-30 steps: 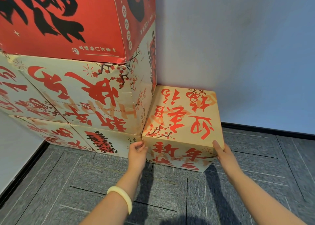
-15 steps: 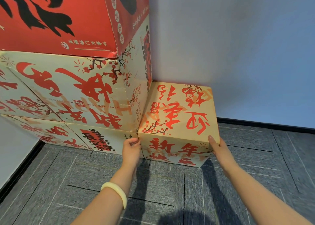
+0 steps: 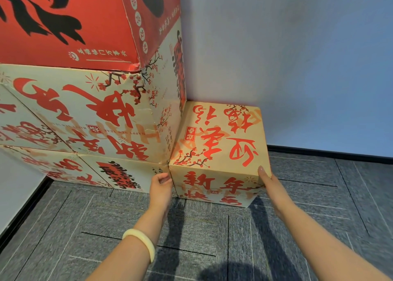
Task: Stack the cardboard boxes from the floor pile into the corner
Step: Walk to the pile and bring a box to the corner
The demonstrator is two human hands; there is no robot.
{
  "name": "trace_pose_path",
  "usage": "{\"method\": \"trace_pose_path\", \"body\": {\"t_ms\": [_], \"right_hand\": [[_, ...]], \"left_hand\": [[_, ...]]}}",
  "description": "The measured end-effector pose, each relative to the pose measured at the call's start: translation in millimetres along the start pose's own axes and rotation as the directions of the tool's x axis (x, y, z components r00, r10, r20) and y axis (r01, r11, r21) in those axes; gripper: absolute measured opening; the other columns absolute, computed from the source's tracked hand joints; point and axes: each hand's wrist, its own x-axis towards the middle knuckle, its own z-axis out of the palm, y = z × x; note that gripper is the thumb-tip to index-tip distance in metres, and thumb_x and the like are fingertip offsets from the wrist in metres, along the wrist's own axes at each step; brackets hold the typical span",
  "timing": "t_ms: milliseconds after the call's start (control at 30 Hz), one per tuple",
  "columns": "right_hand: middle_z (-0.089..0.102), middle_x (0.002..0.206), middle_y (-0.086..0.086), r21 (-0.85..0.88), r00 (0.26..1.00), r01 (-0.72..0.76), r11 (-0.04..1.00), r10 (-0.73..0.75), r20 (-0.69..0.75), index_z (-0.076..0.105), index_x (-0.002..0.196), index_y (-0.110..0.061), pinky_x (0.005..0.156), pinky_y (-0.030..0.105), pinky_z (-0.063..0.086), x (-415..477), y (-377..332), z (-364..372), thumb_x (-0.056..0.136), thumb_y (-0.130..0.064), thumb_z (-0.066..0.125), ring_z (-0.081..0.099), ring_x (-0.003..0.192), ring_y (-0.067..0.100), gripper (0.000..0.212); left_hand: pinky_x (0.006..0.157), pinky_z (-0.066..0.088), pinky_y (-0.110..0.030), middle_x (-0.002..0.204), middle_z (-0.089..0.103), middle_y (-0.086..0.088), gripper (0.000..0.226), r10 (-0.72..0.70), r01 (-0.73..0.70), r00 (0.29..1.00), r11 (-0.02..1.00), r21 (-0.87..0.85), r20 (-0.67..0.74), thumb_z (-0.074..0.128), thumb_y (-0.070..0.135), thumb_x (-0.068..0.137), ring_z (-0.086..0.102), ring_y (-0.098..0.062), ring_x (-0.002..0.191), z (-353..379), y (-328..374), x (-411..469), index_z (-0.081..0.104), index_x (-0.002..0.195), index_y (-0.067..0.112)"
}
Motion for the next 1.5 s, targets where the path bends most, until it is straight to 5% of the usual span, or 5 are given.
{"method": "trace_pose_path", "body": {"t_ms": [200, 600, 767, 1067, 1500], "right_hand": [[0.057, 0.128, 0.0, 0.011, 0.999, 0.006, 1.0, -0.007, 0.038, 0.04, 0.137, -0.024, 0.103, 0.044, 0.032, 1, 4, -5, 0.069, -0.077, 0.047, 0.051, 0.112, 0.018, 0.087], [0.032, 0.15, 0.013, -0.19, 0.96, -0.196, 0.962, 0.227, 0.161, 0.022, 0.147, -0.009, 0.109, 0.046, 0.032, -5, 25, -6, 0.079, -0.032, 0.072, 0.036, 0.134, 0.031, 0.088], [0.051, 0.135, 0.007, -0.24, 0.913, -0.317, 0.917, 0.364, 0.184, 0.047, 0.131, -0.014, 0.098, 0.037, 0.042, -45, 17, -9, 0.089, -0.032, 0.062, 0.051, 0.117, 0.021, 0.049], [0.061, 0.123, 0.012, -0.114, 0.885, -0.397, 0.911, 0.413, 0.216, 0.058, 0.119, -0.011, 0.093, 0.037, 0.048, -158, -58, 10, 0.093, -0.015, 0.055, 0.061, 0.101, 0.023, 0.026], [0.064, 0.089, 0.008, -0.344, 0.765, -0.4, 0.85, 0.516, 0.386, 0.054, 0.12, -0.007, 0.064, 0.02, 0.05, -424, -221, 5, 0.091, -0.006, 0.057, 0.061, 0.075, 0.014, 0.029]], "left_hand": [[0.091, 0.041, -0.029, 0.109, 0.055, -0.005, 0.026, -0.017, 0.017, 1.0, 0.999, 0.029, -0.003, 0.048, -0.001, 0.091, 0.052, -0.019, 0.103, -2, -3, -1, 0.049, 0.116, 0.006], [0.09, 0.043, -0.032, 0.115, 0.054, -0.011, 0.022, -0.093, 0.086, 0.994, 0.988, 0.132, 0.054, 0.044, -0.004, 0.09, 0.053, -0.023, 0.103, -3, -14, -5, 0.047, 0.105, 0.011], [0.098, 0.046, -0.039, 0.121, 0.056, -0.011, 0.022, -0.25, 0.218, 0.948, 0.961, 0.171, 0.196, 0.049, 0.006, 0.093, 0.055, -0.024, 0.109, -20, -20, -50, 0.05, 0.114, 0.014], [0.067, 0.046, -0.023, 0.1, 0.061, -0.004, 0.029, -0.376, 0.367, 0.9, 0.927, 0.079, 0.222, 0.048, 0.006, 0.094, 0.06, -0.017, 0.086, -73, 90, -152, 0.047, 0.123, 0.011], [0.054, 0.046, -0.024, 0.092, 0.06, -0.005, 0.032, -0.604, 0.576, 0.791, 0.789, -0.213, -0.095, 0.047, 0.004, 0.092, 0.061, -0.015, 0.072, -277, 192, -412, 0.048, 0.124, 0.009]]}}
